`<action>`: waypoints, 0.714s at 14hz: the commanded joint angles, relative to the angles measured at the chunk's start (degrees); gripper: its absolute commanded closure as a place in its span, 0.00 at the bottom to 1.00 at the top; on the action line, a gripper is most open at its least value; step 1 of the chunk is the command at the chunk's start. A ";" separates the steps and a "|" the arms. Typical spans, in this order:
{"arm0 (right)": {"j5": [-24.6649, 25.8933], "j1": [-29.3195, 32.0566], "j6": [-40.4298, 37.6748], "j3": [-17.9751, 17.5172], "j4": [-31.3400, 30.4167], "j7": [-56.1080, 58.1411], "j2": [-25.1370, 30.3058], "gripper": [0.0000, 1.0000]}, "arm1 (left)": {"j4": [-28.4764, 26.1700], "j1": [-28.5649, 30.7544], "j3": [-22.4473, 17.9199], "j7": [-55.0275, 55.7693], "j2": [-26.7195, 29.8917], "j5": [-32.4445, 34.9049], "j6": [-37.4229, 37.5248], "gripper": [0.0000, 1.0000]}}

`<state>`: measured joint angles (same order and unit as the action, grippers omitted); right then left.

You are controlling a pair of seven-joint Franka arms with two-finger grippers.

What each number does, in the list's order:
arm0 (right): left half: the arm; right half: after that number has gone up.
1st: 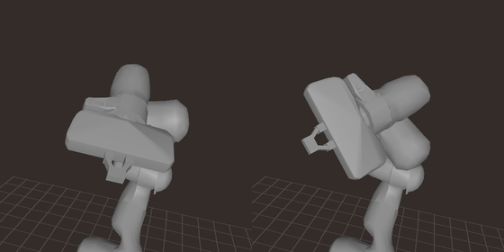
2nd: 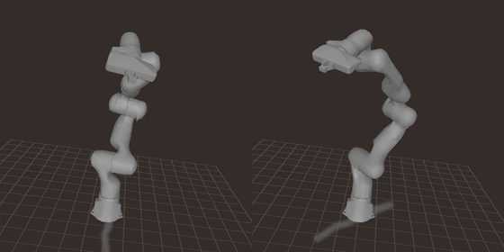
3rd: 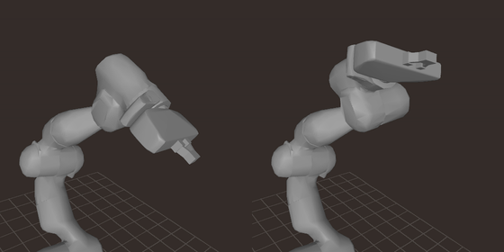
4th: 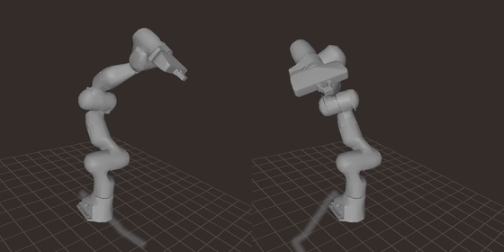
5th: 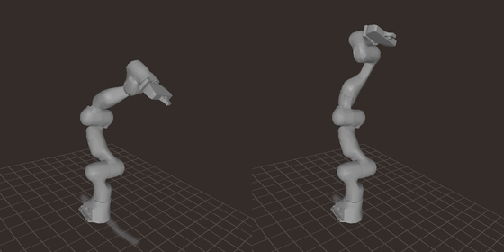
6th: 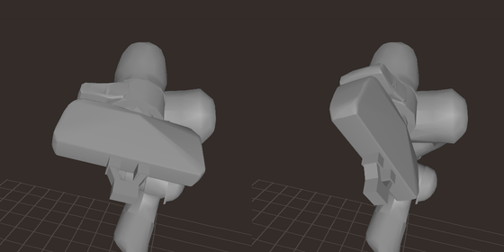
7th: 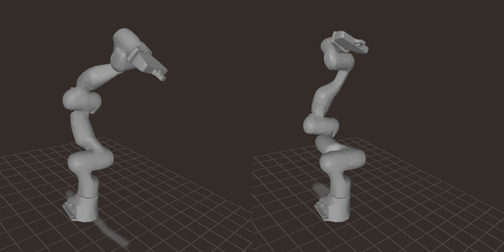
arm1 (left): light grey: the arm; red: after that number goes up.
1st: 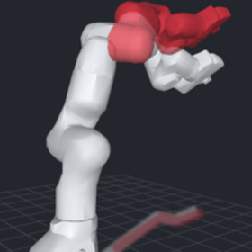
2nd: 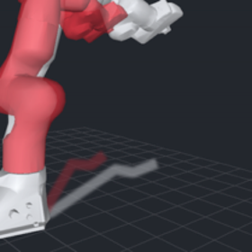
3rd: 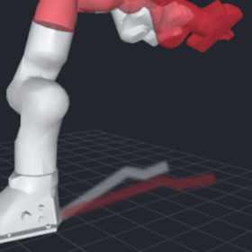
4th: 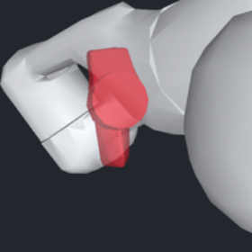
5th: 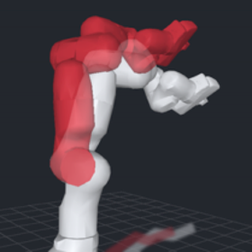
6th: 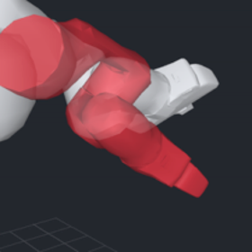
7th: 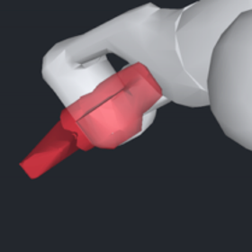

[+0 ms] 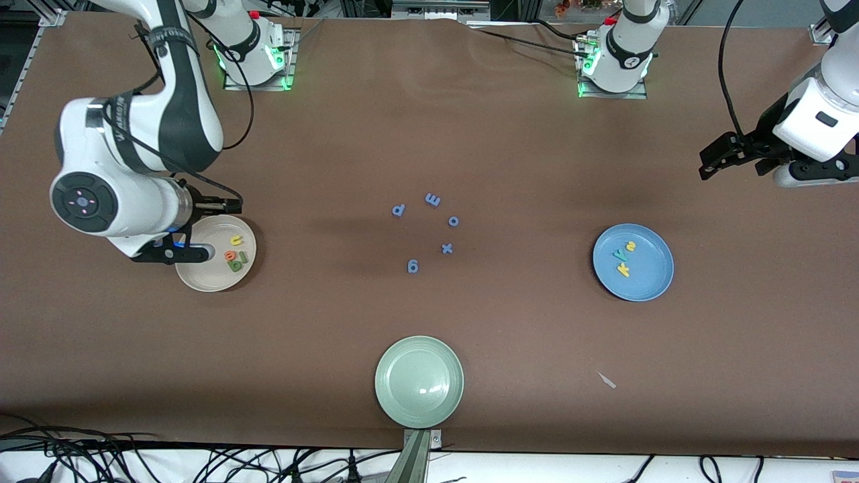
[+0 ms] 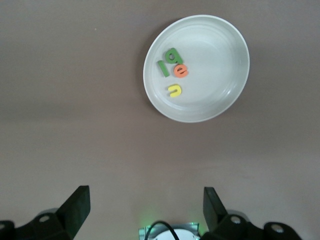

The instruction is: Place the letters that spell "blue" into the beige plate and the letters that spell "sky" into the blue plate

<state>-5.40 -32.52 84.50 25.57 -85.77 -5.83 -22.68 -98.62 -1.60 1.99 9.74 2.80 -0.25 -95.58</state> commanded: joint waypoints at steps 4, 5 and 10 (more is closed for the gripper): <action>1.18 8.03 -2.24 -8.74 1.49 0.64 5.26 0.00 | 1.33 0.81 1.26 -1.22 -0.43 1.39 1.27 0.00; 2.75 12.26 -2.06 -13.40 0.70 0.64 7.10 0.00 | 1.41 0.73 1.35 -1.22 -0.43 1.48 1.27 0.00; 3.82 23.27 8.29 -20.56 -12.38 0.82 18.88 0.00 | 1.42 0.73 1.61 -1.22 -0.25 2.71 1.27 0.00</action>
<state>-2.21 -12.46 87.79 7.79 -89.70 -5.50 -10.76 -98.51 -1.53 2.86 9.68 2.74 0.88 -95.54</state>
